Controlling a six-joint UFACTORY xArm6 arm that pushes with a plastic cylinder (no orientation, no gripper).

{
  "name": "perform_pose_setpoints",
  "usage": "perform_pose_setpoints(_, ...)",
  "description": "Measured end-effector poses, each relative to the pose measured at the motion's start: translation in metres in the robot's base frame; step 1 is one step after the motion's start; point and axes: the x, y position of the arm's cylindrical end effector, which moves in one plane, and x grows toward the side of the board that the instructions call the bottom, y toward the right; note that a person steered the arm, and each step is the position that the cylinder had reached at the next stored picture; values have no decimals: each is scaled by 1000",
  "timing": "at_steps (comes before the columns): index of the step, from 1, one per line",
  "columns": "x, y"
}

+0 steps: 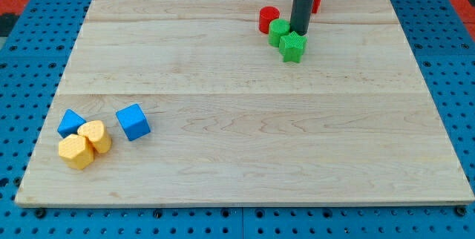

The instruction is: Make a diagonal line out of red blocks and the green circle

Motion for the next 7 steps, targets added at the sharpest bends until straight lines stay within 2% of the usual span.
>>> perform_pose_setpoints(4, 3, -5)
perform_pose_setpoints(6, -1, -116)
perform_pose_setpoints(7, 14, -175)
